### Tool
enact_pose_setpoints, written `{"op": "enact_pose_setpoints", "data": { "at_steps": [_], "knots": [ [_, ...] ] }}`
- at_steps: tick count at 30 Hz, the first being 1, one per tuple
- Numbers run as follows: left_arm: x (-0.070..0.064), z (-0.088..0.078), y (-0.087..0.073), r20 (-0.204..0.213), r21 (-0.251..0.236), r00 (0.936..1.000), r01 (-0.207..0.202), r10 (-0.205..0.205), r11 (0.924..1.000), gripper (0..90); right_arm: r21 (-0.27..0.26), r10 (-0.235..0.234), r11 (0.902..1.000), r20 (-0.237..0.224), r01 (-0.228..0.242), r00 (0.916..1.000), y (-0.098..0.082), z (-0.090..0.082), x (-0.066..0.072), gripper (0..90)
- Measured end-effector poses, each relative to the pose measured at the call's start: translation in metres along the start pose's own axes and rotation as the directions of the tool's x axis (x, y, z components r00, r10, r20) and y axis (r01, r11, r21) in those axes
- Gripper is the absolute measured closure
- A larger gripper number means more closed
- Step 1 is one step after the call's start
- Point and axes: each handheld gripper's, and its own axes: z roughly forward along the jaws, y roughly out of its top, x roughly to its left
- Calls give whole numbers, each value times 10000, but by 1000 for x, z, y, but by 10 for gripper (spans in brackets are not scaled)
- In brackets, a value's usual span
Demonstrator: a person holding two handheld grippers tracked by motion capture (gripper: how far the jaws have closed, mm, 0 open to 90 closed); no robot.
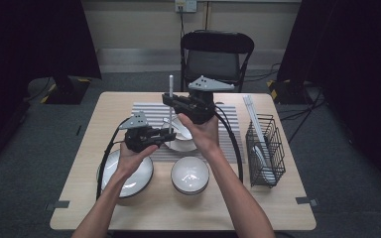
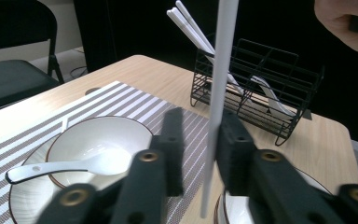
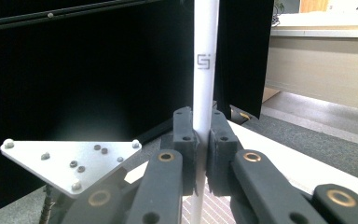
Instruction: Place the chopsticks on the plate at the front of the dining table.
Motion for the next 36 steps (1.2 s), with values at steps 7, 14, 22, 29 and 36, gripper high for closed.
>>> {"op": "enact_pose_setpoints", "data": {
  "at_steps": [7, 14, 22, 29, 36],
  "knots": [
    [2, 0, -2, 61, 215, 9998, -191, 190, 9996, 763, -24, -3, 10000, -49, 3, 10000, 0, 3, 1, 849],
    [2, 2, -4, 159, 108, 9998, -123, 121, 9999, 782, 6, -3, 10000, -97, 3, 10000, -1, 6, 2, 849],
    [3, 0, -5, 269, 111, 9996, -40, 37, 9999, 860, 39, 105, 9999, -166, -104, 9998, -4, 9, 1, 849],
    [4, 0, -10, 298, 185, 9995, 55, -61, 9998, 862, 160, -23, 9999, -271, 28, 9996, -8, 11, 0, 833],
    [7, -5, -11, 267, 88, 9996, 108, -110, 9999, 863, 336, -161, 9993, -258, 169, 9995, -14, 11, 0, 708]
  ]
}}
